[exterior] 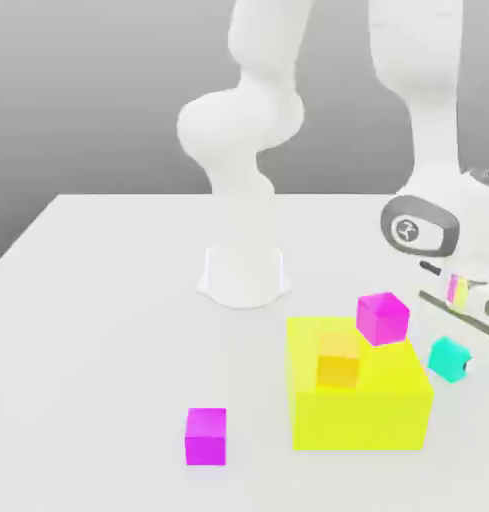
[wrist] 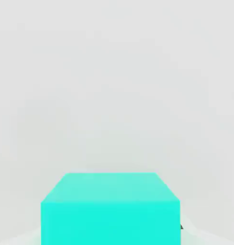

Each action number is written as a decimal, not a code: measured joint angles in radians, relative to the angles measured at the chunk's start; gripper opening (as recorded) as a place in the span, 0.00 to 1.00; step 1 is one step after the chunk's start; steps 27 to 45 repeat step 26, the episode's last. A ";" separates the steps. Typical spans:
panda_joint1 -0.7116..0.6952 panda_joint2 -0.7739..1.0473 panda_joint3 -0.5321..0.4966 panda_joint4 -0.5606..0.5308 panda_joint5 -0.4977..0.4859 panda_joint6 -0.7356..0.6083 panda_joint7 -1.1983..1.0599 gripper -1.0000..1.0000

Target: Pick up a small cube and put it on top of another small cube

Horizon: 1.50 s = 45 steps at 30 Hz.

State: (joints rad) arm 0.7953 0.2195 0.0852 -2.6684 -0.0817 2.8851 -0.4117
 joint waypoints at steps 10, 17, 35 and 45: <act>-0.162 -0.328 -0.071 -0.011 0.101 -0.311 -0.188 0.00; -0.320 -0.555 -0.215 -0.013 0.021 -0.536 -0.295 0.00; -0.337 -0.429 -0.247 -0.064 0.026 -0.362 -0.331 1.00; -0.337 -0.429 -0.247 -0.064 0.026 -0.362 -0.331 1.00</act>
